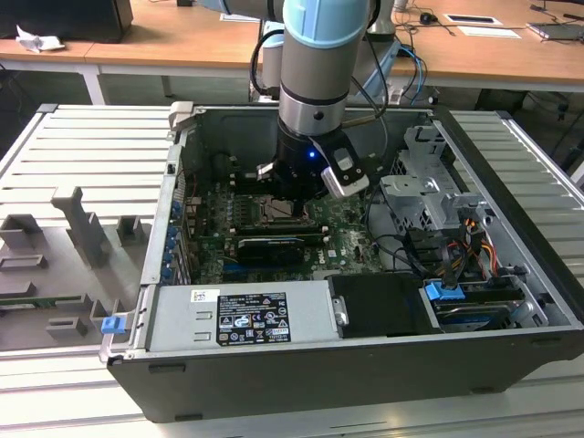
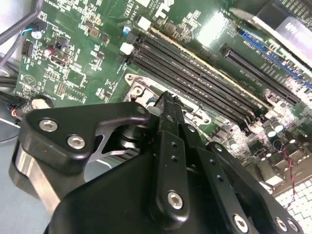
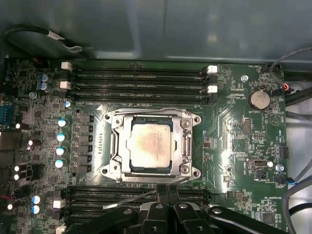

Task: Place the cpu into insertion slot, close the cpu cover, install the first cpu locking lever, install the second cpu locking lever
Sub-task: 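Install the second cpu locking lever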

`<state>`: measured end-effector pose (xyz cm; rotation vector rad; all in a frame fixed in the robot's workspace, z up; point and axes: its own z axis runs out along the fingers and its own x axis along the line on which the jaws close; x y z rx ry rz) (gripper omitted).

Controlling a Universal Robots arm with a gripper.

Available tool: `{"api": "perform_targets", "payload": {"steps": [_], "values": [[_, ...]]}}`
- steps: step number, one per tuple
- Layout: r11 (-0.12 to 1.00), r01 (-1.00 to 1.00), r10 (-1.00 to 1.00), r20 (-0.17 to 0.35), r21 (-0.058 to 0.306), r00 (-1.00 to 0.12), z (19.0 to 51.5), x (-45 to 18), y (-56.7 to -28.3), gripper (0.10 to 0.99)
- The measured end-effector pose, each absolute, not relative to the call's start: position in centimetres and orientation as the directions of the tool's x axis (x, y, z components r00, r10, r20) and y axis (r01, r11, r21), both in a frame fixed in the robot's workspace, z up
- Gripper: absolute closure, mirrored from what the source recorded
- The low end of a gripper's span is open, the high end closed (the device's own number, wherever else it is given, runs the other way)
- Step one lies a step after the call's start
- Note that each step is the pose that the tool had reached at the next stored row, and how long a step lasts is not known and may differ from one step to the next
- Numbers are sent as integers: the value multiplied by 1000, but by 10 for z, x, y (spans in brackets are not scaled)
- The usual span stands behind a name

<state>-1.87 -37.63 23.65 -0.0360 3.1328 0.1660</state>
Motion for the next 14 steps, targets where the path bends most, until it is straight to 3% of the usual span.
{"api": "perform_targets", "payload": {"steps": [6,14], "values": [[994,-23,-23,-5,106,-1000,236,-19,-381,980],[990,-23,-23,-6,139,-1000,236,-41,-386,980]]}}
